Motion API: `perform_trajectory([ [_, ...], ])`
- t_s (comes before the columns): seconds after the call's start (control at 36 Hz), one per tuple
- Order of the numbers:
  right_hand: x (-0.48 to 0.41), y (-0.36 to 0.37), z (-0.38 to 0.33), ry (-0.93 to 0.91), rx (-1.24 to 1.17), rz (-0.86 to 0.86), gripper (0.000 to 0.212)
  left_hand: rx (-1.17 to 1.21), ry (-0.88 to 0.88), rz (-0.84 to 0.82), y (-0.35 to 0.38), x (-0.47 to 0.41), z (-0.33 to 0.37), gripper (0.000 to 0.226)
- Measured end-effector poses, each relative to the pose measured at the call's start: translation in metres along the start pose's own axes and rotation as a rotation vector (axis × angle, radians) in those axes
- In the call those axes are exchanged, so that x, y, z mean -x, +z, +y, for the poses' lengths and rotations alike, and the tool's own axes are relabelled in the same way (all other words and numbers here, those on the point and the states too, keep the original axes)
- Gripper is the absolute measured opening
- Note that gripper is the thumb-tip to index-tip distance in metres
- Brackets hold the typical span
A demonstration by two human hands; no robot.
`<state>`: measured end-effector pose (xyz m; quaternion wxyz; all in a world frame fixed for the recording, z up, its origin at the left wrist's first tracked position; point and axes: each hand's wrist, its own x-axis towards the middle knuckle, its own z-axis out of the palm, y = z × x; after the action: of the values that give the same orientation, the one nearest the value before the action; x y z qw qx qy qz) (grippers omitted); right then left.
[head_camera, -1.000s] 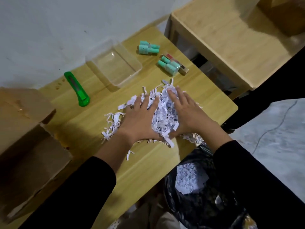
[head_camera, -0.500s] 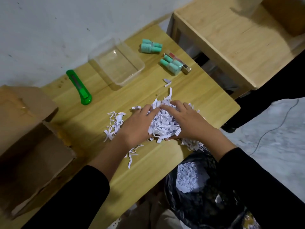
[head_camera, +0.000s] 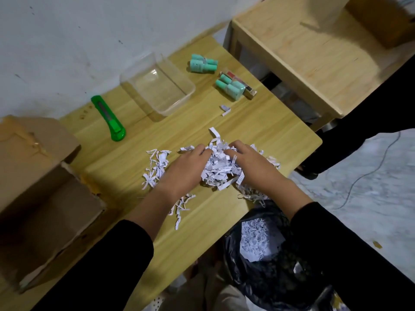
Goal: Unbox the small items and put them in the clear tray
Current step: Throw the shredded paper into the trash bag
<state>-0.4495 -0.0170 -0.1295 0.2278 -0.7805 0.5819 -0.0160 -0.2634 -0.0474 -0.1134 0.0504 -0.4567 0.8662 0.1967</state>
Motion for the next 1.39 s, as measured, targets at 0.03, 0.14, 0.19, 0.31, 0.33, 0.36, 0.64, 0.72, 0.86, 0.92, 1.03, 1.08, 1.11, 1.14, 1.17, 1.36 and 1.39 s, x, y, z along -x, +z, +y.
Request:
perform_trajectory([
  [0.03, -0.001, 0.003, 0.001, 0.002, -0.01, 0.0, 0.064, -0.004, 0.006, -0.006, -0.002, 0.0, 0.0, 0.056],
  [0.14, -0.005, -0.002, -0.001, 0.009, -0.051, 0.027, 0.042, 0.001, 0.017, -0.035, -0.015, -0.003, 0.003, 0.058],
  [0.19, -0.004, -0.013, -0.005, 0.01, -0.089, 0.058, 0.032, 0.027, 0.004, -0.028, -0.024, -0.005, 0.005, 0.059],
  [0.31, 0.001, -0.042, -0.014, 0.049, -0.059, 0.125, 0.035, 0.072, -0.001, 0.007, -0.044, -0.006, 0.011, 0.064],
  [0.33, 0.003, -0.05, -0.016, 0.066, -0.064, 0.123, 0.032, 0.087, 0.006, 0.014, -0.05, -0.005, 0.013, 0.065],
  [0.36, 0.005, -0.057, -0.018, 0.08, -0.068, 0.12, 0.028, 0.103, 0.013, 0.016, -0.056, -0.005, 0.014, 0.066],
  [0.64, 0.05, -0.105, -0.018, 0.18, -0.138, 0.221, 0.029, 0.203, 0.084, 0.051, -0.099, 0.001, 0.058, 0.062],
  [0.72, 0.08, -0.11, -0.007, 0.255, -0.14, 0.223, 0.037, 0.224, 0.136, 0.043, -0.095, 0.0, 0.085, 0.062],
  [0.86, 0.152, -0.103, 0.022, 0.39, -0.161, 0.254, 0.031, 0.242, 0.238, -0.052, -0.072, -0.003, 0.152, 0.063],
  [0.92, 0.182, -0.091, 0.037, 0.456, -0.188, 0.238, 0.03, 0.253, 0.29, -0.113, -0.053, -0.006, 0.18, 0.062],
  [1.03, 0.24, -0.058, 0.062, 0.566, -0.305, 0.227, 0.037, 0.26, 0.341, -0.231, 0.002, -0.013, 0.227, 0.066],
  [1.08, 0.264, -0.035, 0.071, 0.628, -0.402, 0.243, 0.039, 0.268, 0.34, -0.289, 0.034, -0.014, 0.246, 0.069],
  [1.11, 0.273, -0.021, 0.077, 0.662, -0.421, 0.237, 0.038, 0.276, 0.339, -0.328, 0.051, -0.014, 0.253, 0.069],
  [1.14, 0.281, -0.005, 0.083, 0.689, -0.433, 0.228, 0.039, 0.283, 0.338, -0.362, 0.068, -0.015, 0.258, 0.068],
  [1.17, 0.287, 0.01, 0.09, 0.729, -0.45, 0.203, 0.041, 0.284, 0.331, -0.391, 0.086, -0.017, 0.261, 0.067],
  [1.36, 0.3, 0.1, 0.124, 0.865, -0.542, 0.053, 0.059, 0.261, 0.209, -0.528, 0.175, -0.027, 0.265, 0.069],
  [1.39, 0.299, 0.107, 0.126, 0.875, -0.556, 0.038, 0.061, 0.251, 0.194, -0.537, 0.182, -0.029, 0.263, 0.069],
])
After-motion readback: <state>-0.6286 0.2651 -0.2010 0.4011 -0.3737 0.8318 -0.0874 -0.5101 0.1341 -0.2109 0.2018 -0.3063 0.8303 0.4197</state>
